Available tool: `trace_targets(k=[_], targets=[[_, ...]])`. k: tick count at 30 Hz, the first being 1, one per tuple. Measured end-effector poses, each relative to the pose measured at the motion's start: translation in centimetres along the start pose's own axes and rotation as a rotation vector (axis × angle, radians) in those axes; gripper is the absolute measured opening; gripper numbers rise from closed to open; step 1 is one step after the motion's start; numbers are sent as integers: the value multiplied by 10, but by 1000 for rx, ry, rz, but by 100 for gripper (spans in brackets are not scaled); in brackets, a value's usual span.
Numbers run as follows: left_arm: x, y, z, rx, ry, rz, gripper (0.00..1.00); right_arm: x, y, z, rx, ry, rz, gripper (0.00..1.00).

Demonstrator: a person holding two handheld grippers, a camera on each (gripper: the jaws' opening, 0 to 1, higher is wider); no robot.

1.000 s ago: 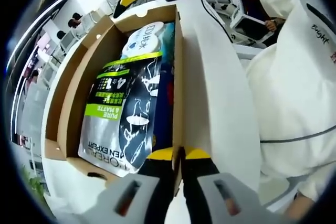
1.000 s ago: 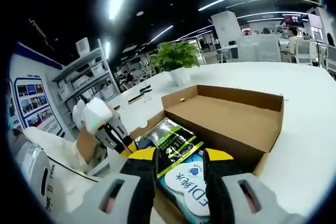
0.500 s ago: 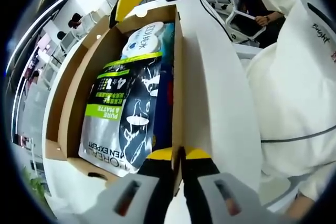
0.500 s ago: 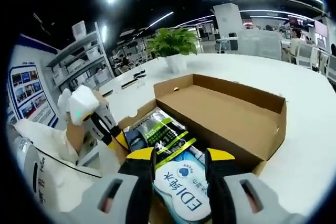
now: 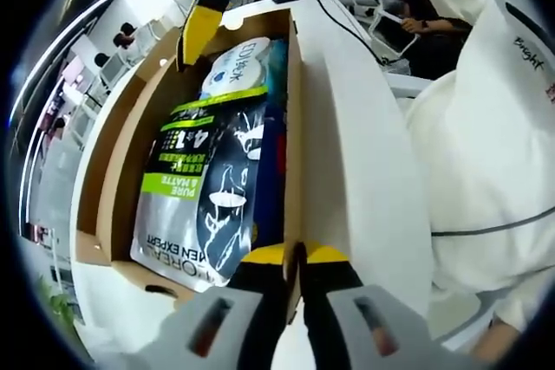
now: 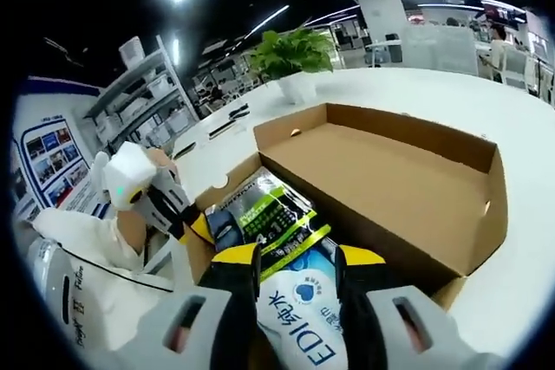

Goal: Operate the shoe box by opening the lid, removing the specified soft item, and placing it in the target area until the item is outside and the box remains undamaged.

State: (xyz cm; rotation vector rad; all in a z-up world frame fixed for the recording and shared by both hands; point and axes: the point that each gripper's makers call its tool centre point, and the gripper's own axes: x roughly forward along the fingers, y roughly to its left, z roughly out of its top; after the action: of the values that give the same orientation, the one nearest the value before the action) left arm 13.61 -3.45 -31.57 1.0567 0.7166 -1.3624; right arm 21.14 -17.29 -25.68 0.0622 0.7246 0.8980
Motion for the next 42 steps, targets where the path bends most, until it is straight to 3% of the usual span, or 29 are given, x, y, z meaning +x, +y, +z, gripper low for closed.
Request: trace_targets(k=[9, 13, 17, 21, 24, 28, 37, 42], targets=[[0, 0, 0, -3, 4, -9, 4, 4, 6, -6, 90, -30, 25, 33], [0, 0, 0, 5, -1, -2, 4, 13, 3, -16, 4, 1, -28, 35], [0, 0, 0, 4, 2, -5, 4, 20, 6, -24, 26, 28, -20, 35], [0, 0, 0, 10, -1, -4, 4, 17, 9, -21, 34, 8, -2, 33], [0, 0, 0, 5, 2, -8, 4, 17, 17, -14, 56, -25, 68, 29], [0, 0, 0, 8, 0, -3, 4, 20, 18, -13, 18, -34, 70, 30], [0, 1, 1, 5, 2, -7, 4, 28, 19, -14, 38, -6, 78, 31], [0, 1, 1, 7, 2, -3, 4, 25, 24, -9, 58, -47, 105, 31]])
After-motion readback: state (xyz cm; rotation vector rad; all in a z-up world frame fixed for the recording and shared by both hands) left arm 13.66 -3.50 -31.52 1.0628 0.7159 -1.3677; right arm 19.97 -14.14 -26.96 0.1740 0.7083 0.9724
